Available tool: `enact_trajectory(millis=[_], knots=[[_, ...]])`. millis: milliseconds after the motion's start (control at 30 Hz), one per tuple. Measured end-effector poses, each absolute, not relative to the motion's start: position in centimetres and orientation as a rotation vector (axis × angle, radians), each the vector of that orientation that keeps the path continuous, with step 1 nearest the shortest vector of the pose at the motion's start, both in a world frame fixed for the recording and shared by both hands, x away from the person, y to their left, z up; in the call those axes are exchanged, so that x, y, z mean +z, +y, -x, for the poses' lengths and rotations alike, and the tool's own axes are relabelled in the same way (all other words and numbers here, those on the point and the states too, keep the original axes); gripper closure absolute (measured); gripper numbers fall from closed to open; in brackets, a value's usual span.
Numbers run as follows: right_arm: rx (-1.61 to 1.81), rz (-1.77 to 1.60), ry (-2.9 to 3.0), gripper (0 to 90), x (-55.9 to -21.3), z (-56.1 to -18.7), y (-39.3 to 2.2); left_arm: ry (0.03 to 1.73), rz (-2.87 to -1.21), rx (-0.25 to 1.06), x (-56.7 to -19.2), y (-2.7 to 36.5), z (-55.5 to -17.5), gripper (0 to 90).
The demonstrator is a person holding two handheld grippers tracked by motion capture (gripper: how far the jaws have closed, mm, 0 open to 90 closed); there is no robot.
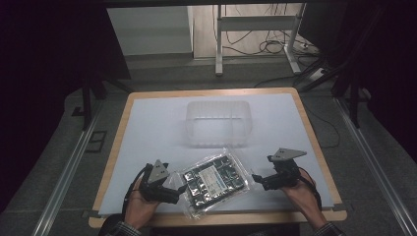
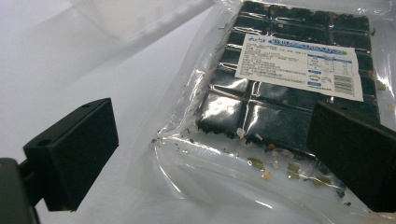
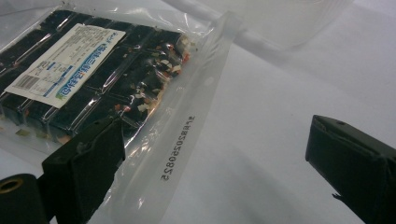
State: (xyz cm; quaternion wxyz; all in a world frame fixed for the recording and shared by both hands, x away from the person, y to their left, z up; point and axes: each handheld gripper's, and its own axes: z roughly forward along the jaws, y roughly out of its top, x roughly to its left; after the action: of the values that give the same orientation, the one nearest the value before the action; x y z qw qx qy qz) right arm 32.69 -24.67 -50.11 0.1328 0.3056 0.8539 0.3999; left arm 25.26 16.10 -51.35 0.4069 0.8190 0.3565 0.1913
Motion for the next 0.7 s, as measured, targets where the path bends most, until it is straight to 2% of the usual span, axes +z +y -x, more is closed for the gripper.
enact_trajectory(millis=[567,633,700], knots=[[1.223,-0.883,2.504,5.6,-50.3,-33.1,-22.9,0.912,-2.051,0.476,-52.0,16.7,-25.4,0.1],[1.195,-0.88,2.542,8.9,-50.6,-33.3,-22.4,0.908,-2.062,0.475,-52.1,16.6,-25.4,0.1],[1.163,-0.897,2.576,16.0,-50.9,-33.6,-21.8,0.901,-2.075,0.478,-52.1,16.5,-25.4,0.1]])
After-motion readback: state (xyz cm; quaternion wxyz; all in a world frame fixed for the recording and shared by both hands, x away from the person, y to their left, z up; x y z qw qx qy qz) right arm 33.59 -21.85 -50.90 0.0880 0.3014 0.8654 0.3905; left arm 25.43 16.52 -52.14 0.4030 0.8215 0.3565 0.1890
